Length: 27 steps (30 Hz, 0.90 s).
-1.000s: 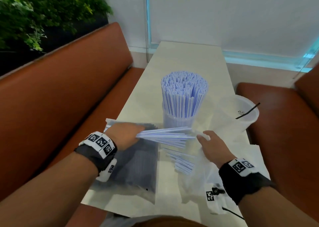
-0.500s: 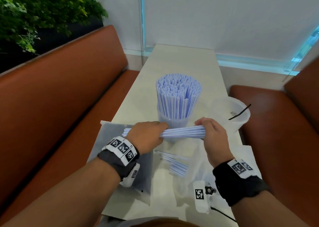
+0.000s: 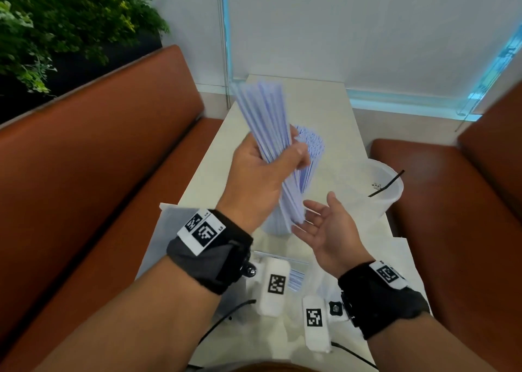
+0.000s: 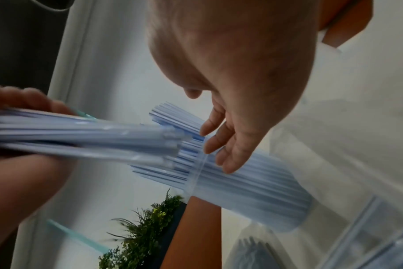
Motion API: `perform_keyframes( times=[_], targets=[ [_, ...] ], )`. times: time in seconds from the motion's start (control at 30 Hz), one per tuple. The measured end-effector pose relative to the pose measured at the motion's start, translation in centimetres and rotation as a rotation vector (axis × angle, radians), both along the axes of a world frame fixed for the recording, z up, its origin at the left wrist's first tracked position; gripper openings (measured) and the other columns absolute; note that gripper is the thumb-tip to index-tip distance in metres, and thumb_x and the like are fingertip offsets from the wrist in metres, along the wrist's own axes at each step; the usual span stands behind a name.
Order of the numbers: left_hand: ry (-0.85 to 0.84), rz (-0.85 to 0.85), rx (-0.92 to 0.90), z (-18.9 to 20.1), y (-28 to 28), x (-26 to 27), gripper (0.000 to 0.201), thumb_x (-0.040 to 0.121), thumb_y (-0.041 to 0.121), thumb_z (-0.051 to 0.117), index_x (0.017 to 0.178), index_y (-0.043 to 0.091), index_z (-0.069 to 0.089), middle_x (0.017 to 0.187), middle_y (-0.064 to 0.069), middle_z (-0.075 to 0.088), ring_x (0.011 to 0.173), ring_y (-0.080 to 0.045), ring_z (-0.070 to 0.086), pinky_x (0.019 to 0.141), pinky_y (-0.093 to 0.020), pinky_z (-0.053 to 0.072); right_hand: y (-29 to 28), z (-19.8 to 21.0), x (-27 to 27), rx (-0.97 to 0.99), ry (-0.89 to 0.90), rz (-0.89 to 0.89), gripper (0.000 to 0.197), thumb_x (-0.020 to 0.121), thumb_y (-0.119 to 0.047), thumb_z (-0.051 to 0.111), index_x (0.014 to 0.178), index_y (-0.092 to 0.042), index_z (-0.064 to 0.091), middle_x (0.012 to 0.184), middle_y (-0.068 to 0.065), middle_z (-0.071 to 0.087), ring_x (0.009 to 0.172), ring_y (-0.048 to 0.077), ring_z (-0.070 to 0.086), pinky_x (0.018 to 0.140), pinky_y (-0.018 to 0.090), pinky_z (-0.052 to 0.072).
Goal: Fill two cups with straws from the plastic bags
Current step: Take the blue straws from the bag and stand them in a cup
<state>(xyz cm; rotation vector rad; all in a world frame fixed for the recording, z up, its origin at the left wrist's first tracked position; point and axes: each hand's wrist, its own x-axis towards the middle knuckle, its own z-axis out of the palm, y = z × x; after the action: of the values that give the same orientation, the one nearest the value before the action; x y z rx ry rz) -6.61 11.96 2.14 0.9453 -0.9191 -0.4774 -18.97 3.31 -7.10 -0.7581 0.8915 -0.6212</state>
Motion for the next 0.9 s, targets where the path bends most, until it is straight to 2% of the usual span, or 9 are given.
perform_keyframes(
  times=[0.1,0.3,0.43,0.5,0.6,0.67,0.73,0.8,0.9],
  targets=[
    [0.155,-0.033,-0.108,0.1,-1.1,-0.7,0.021,0.088,0.011,0.069,0.084,0.031,0.067,0.071,-0.003,0.064,0.067,-0.023,0.063,0.069,-0.033,0.053,0.5,0.7,0.2,0.057,-0.095,-0.017,0.065,0.105,-0.053,0.039,0.132,0.003,0.056,0.110,0.018,0.071,0.109,0.035,0.068,0.103,0.051,0.050],
    [0.355,0.002,-0.058,-0.9,-2.5,-1.1,0.016,0.089,0.003,0.065,0.086,0.018,0.060,0.067,-0.007,0.059,0.061,-0.024,0.059,0.067,-0.033,0.054,0.4,1.4,0.2,0.081,-0.167,0.000,0.057,0.108,-0.042,0.036,0.134,0.005,0.056,0.103,0.019,0.071,0.095,0.032,0.069,0.094,0.047,0.057],
    [0.348,-0.018,-0.032,-0.7,-2.6,-1.4,0.019,0.089,0.005,0.065,0.085,0.023,0.062,0.068,-0.006,0.059,0.061,-0.024,0.060,0.066,-0.034,0.054,0.4,1.3,0.2,0.041,-0.196,0.098,0.056,0.106,-0.043,0.041,0.130,0.003,0.062,0.109,0.020,0.069,0.102,0.035,0.068,0.092,0.048,0.058],
    [0.339,-0.015,-0.019,-0.9,-2.7,-1.4,0.019,0.088,0.005,0.066,0.084,0.024,0.064,0.069,-0.008,0.059,0.060,-0.025,0.059,0.064,-0.035,0.053,0.6,1.4,0.3,-0.095,-0.167,0.150,0.050,0.099,-0.046,0.050,0.119,-0.004,0.069,0.109,0.017,0.070,0.099,0.031,0.069,0.088,0.045,0.058],
    [0.356,0.025,-0.039,-1.0,-2.6,-0.4,0.023,0.088,0.004,0.065,0.082,0.026,0.065,0.068,-0.008,0.058,0.058,-0.026,0.057,0.061,-0.034,0.053,0.1,1.1,-0.1,-0.519,-0.095,0.094,0.042,0.071,-0.043,0.070,0.107,-0.021,0.068,0.102,-0.002,0.072,0.091,0.014,0.067,0.080,0.031,0.055],
    [0.346,0.041,-0.001,-1.4,-2.4,-0.5,0.018,0.087,0.005,0.065,0.083,0.023,0.063,0.068,-0.008,0.058,0.058,-0.025,0.057,0.061,-0.034,0.053,0.5,0.9,0.0,-0.802,0.020,0.273,0.041,0.073,-0.038,0.075,0.111,-0.026,0.064,0.103,-0.006,0.073,0.093,0.014,0.068,0.083,0.031,0.056],
    [0.320,0.040,0.067,-2.0,-2.1,-0.9,0.012,0.085,0.008,0.067,0.087,0.017,0.060,0.068,-0.008,0.060,0.060,-0.025,0.059,0.063,-0.034,0.053,1.1,0.6,0.5,-0.974,0.269,0.452,0.031,0.078,-0.046,0.072,0.099,-0.026,0.061,0.092,-0.002,0.071,0.087,0.021,0.066,0.083,0.044,0.056],
    [0.305,0.039,0.099,-2.2,-1.7,-0.6,0.017,0.082,0.010,0.070,0.095,0.015,0.059,0.073,-0.009,0.062,0.062,-0.026,0.063,0.067,-0.035,0.055,1.1,0.1,0.5,-1.046,0.448,0.437,0.030,0.082,-0.054,0.061,0.085,-0.025,0.053,0.078,-0.001,0.065,0.074,0.022,0.062,0.076,0.050,0.054],
    [0.317,0.023,0.080,-1.8,-1.2,0.5,0.026,0.084,0.011,0.072,0.105,0.019,0.058,0.079,-0.012,0.063,0.064,-0.026,0.065,0.071,-0.038,0.057,1.4,-0.6,0.3,-1.069,0.571,0.388,0.030,0.088,-0.051,0.058,0.080,-0.025,0.046,0.073,0.002,0.064,0.064,0.016,0.057,0.069,0.046,0.051]
  ],
)
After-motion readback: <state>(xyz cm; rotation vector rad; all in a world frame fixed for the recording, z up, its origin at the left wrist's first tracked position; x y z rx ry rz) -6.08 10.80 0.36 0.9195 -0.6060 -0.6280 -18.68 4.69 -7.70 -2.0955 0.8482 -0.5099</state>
